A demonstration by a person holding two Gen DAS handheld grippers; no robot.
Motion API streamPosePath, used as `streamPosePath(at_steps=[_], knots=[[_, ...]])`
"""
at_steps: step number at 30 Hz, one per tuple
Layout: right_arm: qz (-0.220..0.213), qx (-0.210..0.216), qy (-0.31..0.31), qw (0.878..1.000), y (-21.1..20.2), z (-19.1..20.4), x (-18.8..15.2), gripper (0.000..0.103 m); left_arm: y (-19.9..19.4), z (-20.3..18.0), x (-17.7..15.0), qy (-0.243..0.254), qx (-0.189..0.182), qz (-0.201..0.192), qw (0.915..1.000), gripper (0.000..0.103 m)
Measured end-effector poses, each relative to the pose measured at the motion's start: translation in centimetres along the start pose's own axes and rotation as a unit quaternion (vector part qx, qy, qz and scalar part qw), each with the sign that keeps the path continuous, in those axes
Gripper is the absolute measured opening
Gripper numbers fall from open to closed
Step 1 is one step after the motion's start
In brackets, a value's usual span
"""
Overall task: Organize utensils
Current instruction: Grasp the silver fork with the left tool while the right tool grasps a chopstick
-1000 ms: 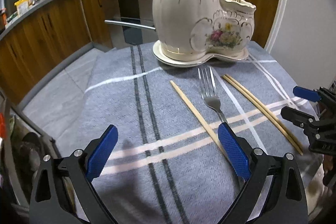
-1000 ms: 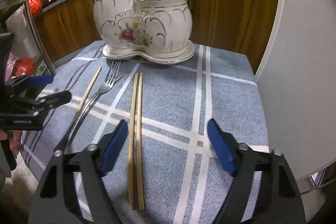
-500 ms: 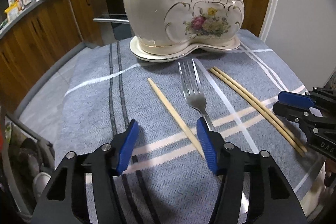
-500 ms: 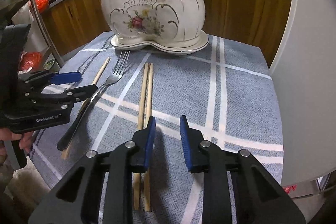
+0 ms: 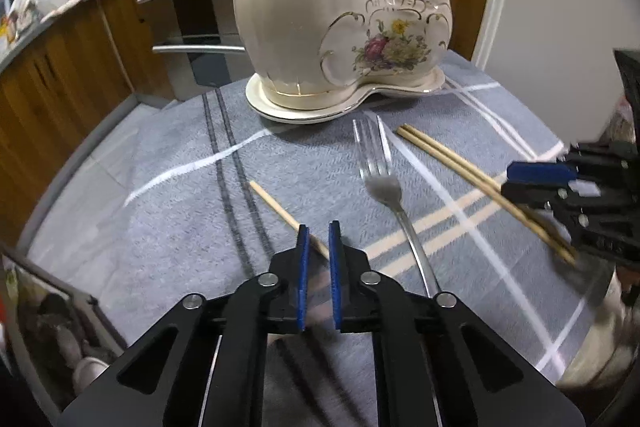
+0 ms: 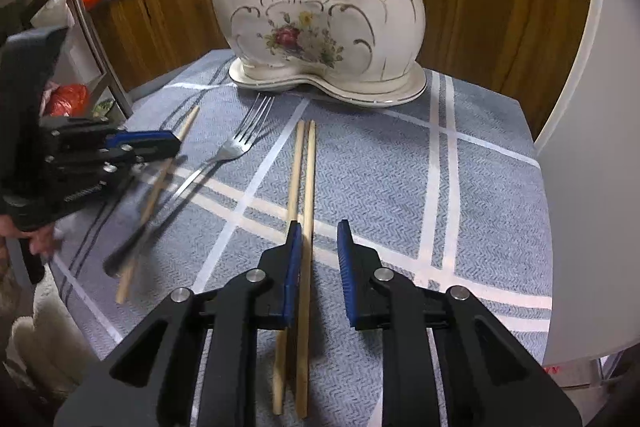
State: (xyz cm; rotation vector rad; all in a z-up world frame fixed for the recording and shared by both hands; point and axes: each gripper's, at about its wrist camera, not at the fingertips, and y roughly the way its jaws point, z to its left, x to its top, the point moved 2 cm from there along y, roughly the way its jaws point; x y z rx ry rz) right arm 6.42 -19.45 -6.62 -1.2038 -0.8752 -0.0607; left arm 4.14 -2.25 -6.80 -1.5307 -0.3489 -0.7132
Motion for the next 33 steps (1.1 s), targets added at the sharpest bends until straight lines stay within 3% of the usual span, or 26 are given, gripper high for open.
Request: streamPosePath(at_steps=[2,5,7,10,16,20,22,25,27,29,33], knots=[[0.005,0.001,-0.009,1.0,0.2,0.1,0.3,0.016,0.0,0.6,-0.2,0.007,0.013,0.007,0.9999,0.0],[0.015,0.009,-0.007,1.0,0.7,-0.1,1.0,0.016,0.1,2.0,-0.5,-0.026,-0.007,0.013,0.9995,0.0],[0.019,0.005,-0.011,1.0,1.0,-0.1,1.3,0.008,0.0,2.4,-0.3,-0.051,-0.016,0.016,0.9984,0.0],[0.017,-0.001,-0.018,1.0,0.9,-0.2,1.2,0.005,-0.3,2.1,-0.2,-0.082,-0.049,0.015,0.9953,0.013],[0.0,-0.013,-0.003,1.0,-0.3,-1.2,0.2,0.005,0.2,0.0,-0.2,-0.072,-0.032,0.022,0.9966,0.023],[-0.01,-0.018,0.006,1.0,-1.3,-2.0,-0.5,0.005,-0.8,-0.9,0.1,-0.066,-0.03,0.002,0.9974,0.046],[-0.01,-0.016,0.008,1.0,-1.4,-2.2,-0.5,0.005,-1.4,-1.6,0.3,-0.062,-0.046,-0.005,0.997,0.048],[-0.003,-0.013,0.004,1.0,-1.0,-2.1,-0.5,0.005,-1.2,-3.1,0.6,-0.036,-0.062,0.009,0.9974,0.048],[0.006,-0.013,-0.004,1.0,-0.9,-1.9,-0.5,0.005,-0.4,-3.7,0.7,-0.021,-0.055,0.019,0.9981,0.041],[0.015,-0.011,-0.003,1.0,-0.8,-1.9,-0.4,0.005,0.2,-4.0,0.6,-0.013,-0.053,0.028,0.9981,0.027],[0.028,-0.014,-0.007,0.999,-0.1,-1.9,0.7,0.006,0.7,-4.6,0.6,0.001,-0.042,0.032,0.9986,0.023]])
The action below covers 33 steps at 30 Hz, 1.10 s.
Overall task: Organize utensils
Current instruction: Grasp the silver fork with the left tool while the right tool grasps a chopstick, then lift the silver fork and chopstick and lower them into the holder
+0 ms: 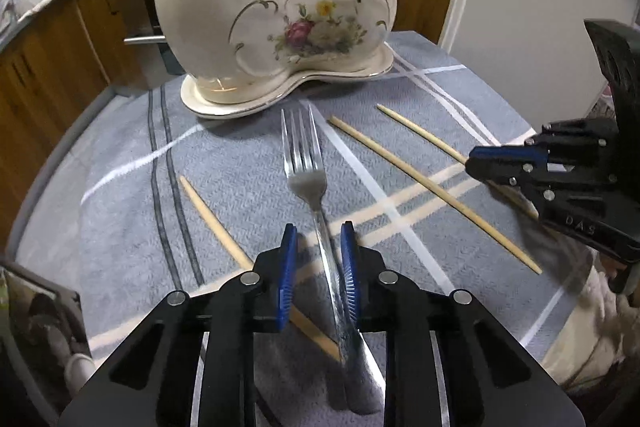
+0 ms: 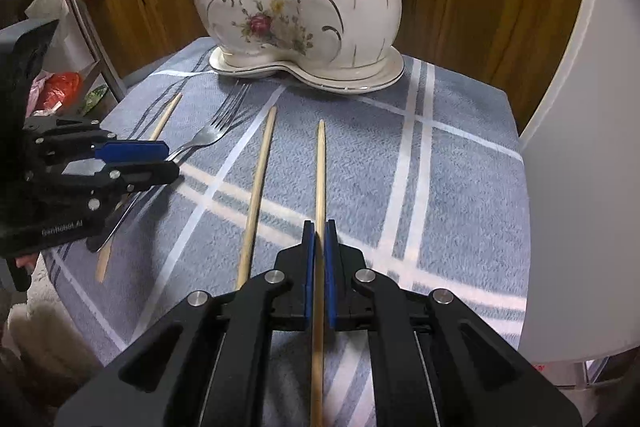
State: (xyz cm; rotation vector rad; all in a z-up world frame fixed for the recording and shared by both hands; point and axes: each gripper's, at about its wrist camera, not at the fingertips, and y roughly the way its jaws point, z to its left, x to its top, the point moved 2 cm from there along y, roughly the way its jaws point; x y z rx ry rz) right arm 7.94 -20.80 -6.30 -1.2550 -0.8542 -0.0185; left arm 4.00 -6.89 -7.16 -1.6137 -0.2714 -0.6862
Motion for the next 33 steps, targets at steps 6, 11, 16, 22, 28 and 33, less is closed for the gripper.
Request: streamPosePath(at_steps=[6,11,16,22,28,33], knots=[[0.007,0.022,0.018,1.0,0.9,-0.4,1.2,0.007,0.9,0.1,1.0,0.002,0.007,-0.001,1.0,0.017],[0.002,0.023,0.016,1.0,0.8,-0.6,1.1,0.005,0.7,0.7,1.1,-0.004,-0.005,-0.006,1.0,0.006],[-0.028,0.017,0.013,0.999,-0.9,-0.3,0.3,0.005,-0.1,1.3,0.5,-0.009,-0.021,-0.019,0.9996,0.006],[-0.109,0.034,0.017,0.993,-4.8,-0.4,0.5,0.005,-3.4,2.3,0.0,-0.016,-0.048,-0.071,0.9962,0.006],[-0.2,0.045,0.003,0.979,-8.3,0.6,2.6,0.005,-7.3,4.2,0.6,-0.027,-0.067,-0.135,0.9882,0.006],[-0.276,0.037,0.001,0.961,-10.2,1.0,4.6,0.005,-9.7,5.8,1.7,-0.044,-0.079,-0.182,0.9792,0.006]])
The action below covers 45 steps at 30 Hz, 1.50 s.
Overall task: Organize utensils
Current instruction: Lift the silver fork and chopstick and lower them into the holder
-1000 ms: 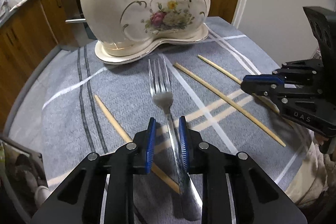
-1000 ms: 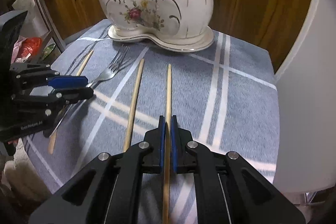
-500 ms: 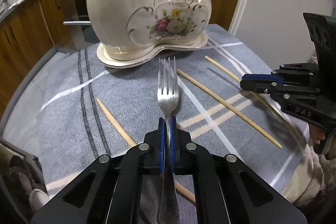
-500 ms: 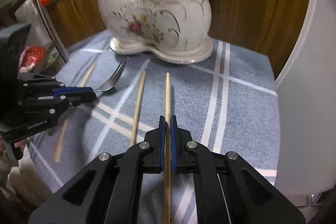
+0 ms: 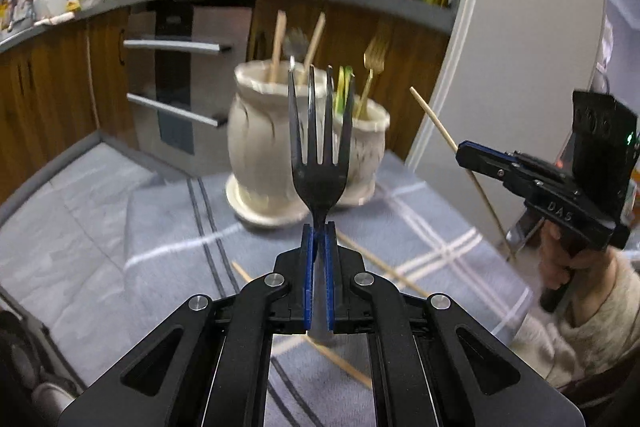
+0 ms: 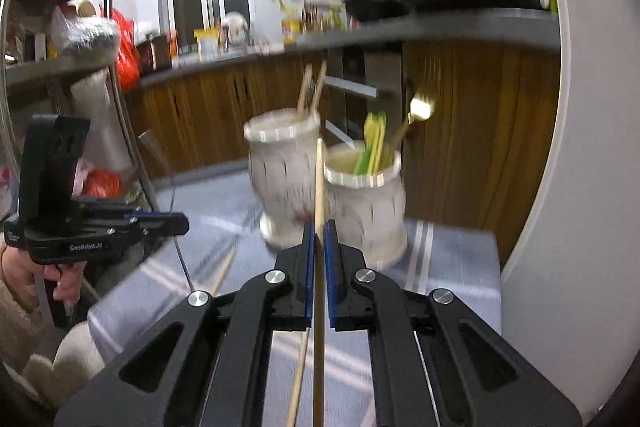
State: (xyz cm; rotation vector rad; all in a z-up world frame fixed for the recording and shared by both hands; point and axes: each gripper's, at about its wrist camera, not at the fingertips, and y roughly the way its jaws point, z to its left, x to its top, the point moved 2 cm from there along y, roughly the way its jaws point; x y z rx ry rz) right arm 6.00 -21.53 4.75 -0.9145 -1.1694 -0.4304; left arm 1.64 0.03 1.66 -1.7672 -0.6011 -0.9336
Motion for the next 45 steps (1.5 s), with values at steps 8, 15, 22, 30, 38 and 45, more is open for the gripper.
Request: streamPosePath(at_steps=[8,15,22,30,38,45], knots=[[-0.099,0.001,0.055,0.994,2.2,-1.9,5.7,0.005,-2.4,-0.6,5.7,0.022,0.0,-0.07,0.9973,0.005],[-0.154,-0.013,0.096,0.983,5.9,-4.0,9.4,0.005,-2.3,-0.7,12.7,0.019,-0.007,-0.108,0.994,0.005],[-0.185,-0.064,0.109,0.975,9.0,-5.0,10.2,0.005,1.3,-0.3,16.2,0.022,0.034,-0.105,0.9936,0.006],[-0.175,-0.091,0.069,0.978,11.5,-4.5,7.7,0.005,5.4,1.6,14.7,0.014,0.059,-0.066,0.996,0.006],[-0.123,-0.042,0.084,0.988,10.6,-4.8,4.7,0.005,6.8,2.0,12.4,0.024,0.06,-0.033,0.9974,0.006],[-0.062,0.005,0.08,0.995,10.3,-4.2,3.7,0.005,8.1,2.5,11.0,0.018,0.066,-0.009,0.9976,0.006]])
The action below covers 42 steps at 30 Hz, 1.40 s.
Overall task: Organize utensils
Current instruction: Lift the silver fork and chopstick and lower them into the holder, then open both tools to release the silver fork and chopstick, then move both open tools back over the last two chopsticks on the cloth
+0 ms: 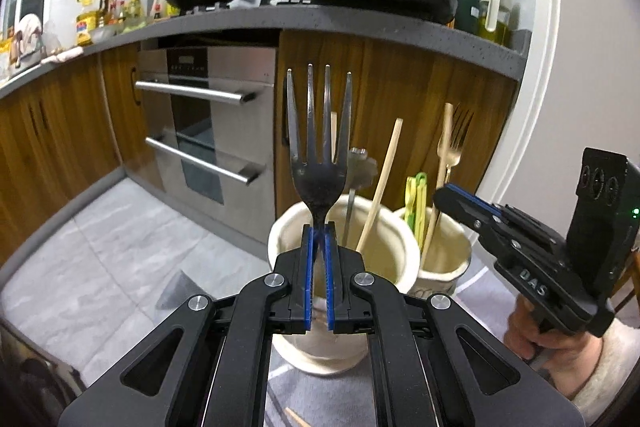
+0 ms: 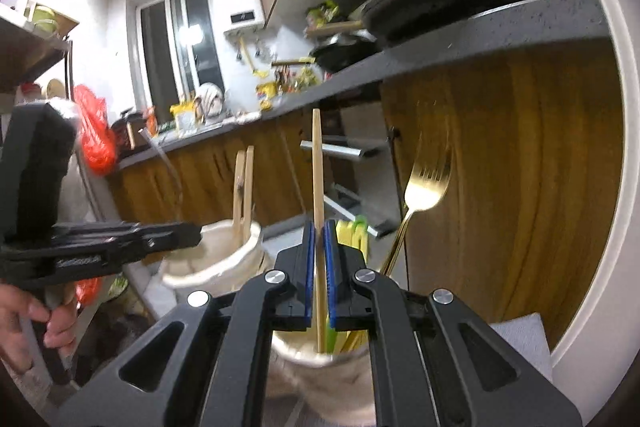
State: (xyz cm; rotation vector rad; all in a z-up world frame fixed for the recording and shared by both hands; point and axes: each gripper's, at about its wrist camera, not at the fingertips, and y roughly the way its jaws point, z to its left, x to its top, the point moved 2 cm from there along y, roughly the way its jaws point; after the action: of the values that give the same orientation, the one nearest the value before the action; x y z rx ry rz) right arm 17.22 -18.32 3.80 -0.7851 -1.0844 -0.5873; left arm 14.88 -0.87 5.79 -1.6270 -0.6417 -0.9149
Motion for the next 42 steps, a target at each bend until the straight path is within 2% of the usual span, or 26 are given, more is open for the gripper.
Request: streamPosePath(at_steps=[10,14,17,19,21,23,25,27,29,33,37,40,42], knots=[[0.027,-0.014,0.0,1.0,0.5,-0.1,-0.4,0.005,0.3,-0.7,0.0,0.009,0.004,0.009,0.9999,0.007],[0.023,-0.017,-0.003,1.0,0.3,0.0,-0.2,0.007,0.1,-0.6,0.1,0.004,0.003,0.002,1.0,0.019],[0.02,-0.019,-0.003,1.0,-0.6,0.1,-0.2,0.018,-0.5,-0.5,0.2,0.004,0.009,-0.008,0.9999,0.03],[0.02,-0.022,-0.006,1.0,-1.5,0.4,-0.3,0.023,-1.2,-0.5,0.3,0.003,0.007,-0.017,0.9998,0.033],[0.023,-0.026,-0.009,0.999,-2.5,0.5,-0.5,0.033,-2.1,-0.5,0.1,0.005,0.01,-0.027,0.9996,0.036],[0.029,-0.035,-0.015,0.999,-3.6,0.6,-1.1,0.04,-3.0,-0.5,-0.2,0.005,0.016,-0.036,0.9992,0.046],[0.038,-0.043,-0.018,0.998,-4.8,0.6,-1.8,0.045,-3.9,-0.6,-0.6,0.006,0.019,-0.042,0.9989,0.05],[0.047,-0.05,-0.017,0.997,-5.8,0.5,-2.3,0.055,-4.7,-0.5,-1.3,0.008,0.025,-0.045,0.9986,0.056],[0.054,-0.053,-0.017,0.997,-6.7,0.4,-2.7,0.062,-5.5,-0.3,-2.2,0.005,0.035,-0.046,0.9983,0.066],[0.066,-0.065,-0.027,0.995,-8.2,0.5,-3.4,0.075,-6.4,0.0,-3.9,0.0,0.06,-0.041,0.9974,0.079],[0.081,-0.07,-0.04,0.993,-9.3,0.9,-4.5,0.084,-7.1,0.0,-5.8,-0.013,0.087,-0.037,0.9954,0.093],[0.092,-0.077,-0.05,0.992,-9.9,1.2,-5.3,0.09,-7.5,-0.2,-7.3,-0.01,0.113,-0.033,0.993,0.096],[0.092,-0.082,-0.053,0.991,-10.7,1.3,-6.0,0.097,-7.5,-0.4,-8.2,-0.011,0.126,-0.028,0.9916,0.097]])
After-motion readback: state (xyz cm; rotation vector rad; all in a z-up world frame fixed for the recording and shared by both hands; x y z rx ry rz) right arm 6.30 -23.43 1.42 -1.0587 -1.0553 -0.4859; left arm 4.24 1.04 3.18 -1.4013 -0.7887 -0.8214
